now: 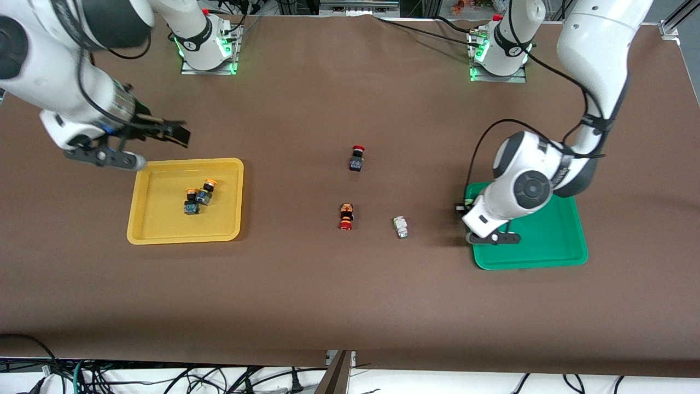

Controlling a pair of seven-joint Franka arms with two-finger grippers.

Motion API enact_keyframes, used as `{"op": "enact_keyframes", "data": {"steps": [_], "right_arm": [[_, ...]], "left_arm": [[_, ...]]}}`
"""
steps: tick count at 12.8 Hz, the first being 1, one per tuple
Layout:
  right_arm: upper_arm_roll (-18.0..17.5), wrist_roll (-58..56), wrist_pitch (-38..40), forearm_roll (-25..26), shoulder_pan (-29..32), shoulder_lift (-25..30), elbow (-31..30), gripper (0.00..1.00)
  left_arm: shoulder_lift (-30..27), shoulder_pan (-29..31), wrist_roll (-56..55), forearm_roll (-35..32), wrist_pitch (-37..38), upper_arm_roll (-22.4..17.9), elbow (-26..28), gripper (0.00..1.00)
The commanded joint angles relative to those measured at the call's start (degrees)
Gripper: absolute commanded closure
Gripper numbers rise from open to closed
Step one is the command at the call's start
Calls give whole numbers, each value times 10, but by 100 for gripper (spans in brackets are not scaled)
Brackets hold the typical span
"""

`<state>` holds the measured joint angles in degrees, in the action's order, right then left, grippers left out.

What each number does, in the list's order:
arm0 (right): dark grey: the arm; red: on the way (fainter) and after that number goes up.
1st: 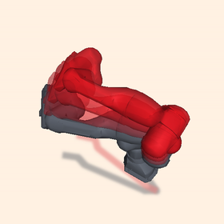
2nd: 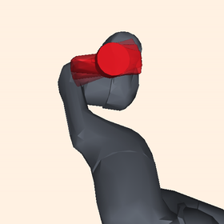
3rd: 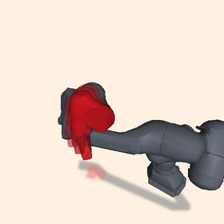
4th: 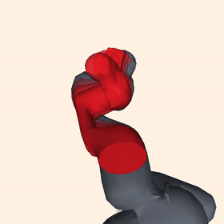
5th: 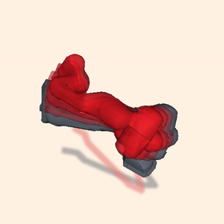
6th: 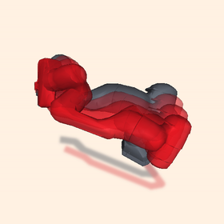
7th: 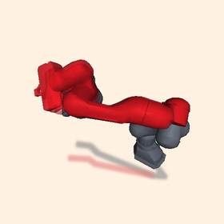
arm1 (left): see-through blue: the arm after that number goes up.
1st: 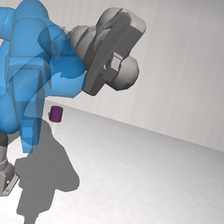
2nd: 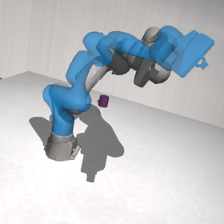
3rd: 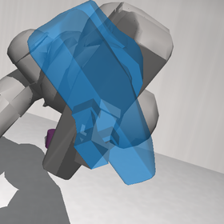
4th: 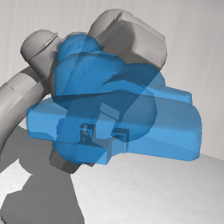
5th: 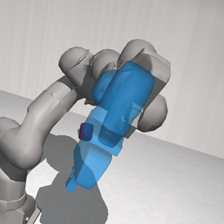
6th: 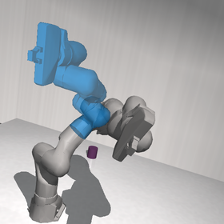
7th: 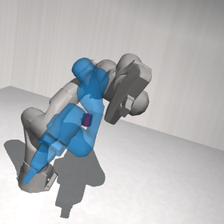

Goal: Place green and yellow buttons in trays
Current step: 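Reach the left gripper to the second white green-capped button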

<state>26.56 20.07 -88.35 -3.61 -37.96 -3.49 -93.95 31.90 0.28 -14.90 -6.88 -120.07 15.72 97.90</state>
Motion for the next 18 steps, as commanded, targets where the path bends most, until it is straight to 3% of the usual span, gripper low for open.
{"op": "enact_keyframes", "data": {"steps": [1, 4, 6, 7, 8, 11, 14, 18], "right_arm": [[-115, -44, 26, 16, 133, 52, -16, 1], [-257, -122, 39, 19, 322, 68, -18, 1], [-278, -130, 41, 32, 341, 74, -17, 1], [-280, -130, 42, 35, 340, 74, -13, 1], [-281, -130, 38, 34, 340, 73, -12, 1], [-281, -132, 34, 30, 341, 61, 2, 1], [-282, -144, 45, 30, 340, 21, 64, 1], [-281, -145, 53, 27, 342, 19, 69, 1]], "left_arm": [[7, 2, 141, 23, -9, -61, 4, 100], [26, 2, 152, 24, -128, -84, 62, 96], [31, 2, 145, 24, -132, -84, 62, 56], [31, 2, 138, 24, -129, -84, 62, 6], [28, 2, 119, 40, -126, -83, 60, 0], [24, -6, 22, 88, -94, -36, 16, 0], [45, -27, -190, 85, -96, 24, -23, 0], [86, -63, -321, 83, -139, 37, -64, 0]]}}
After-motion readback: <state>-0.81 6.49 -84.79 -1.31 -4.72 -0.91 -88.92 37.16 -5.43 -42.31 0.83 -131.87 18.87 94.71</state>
